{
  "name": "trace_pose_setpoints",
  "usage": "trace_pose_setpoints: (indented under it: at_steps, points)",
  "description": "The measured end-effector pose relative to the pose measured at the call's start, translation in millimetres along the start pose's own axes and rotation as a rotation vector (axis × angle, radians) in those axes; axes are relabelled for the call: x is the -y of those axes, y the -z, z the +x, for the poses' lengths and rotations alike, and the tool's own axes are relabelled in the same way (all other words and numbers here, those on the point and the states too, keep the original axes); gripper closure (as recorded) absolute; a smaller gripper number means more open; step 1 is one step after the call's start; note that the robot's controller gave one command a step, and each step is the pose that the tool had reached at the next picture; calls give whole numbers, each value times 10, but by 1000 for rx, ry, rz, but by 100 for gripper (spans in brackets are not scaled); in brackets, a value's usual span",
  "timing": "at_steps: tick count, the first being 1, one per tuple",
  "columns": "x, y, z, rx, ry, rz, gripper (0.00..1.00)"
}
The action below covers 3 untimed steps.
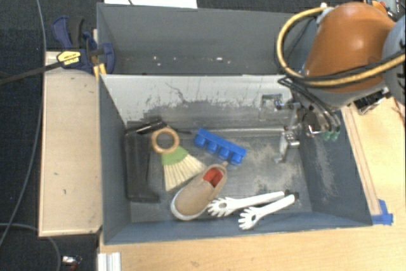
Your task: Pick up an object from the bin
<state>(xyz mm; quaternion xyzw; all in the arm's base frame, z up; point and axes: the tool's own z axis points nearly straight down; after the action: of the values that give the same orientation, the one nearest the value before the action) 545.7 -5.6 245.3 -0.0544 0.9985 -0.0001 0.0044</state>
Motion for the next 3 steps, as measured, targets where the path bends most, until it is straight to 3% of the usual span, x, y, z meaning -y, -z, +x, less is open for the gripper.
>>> trace_pose_setpoints:
  at_steps: [1,2,3]
  points:
    - [-340,-535,56,-1,-335,0,0]
    - [-225,-667,70,3,-67,2,0]
    - [-328,-1449,87,-1,-402,-1,0]
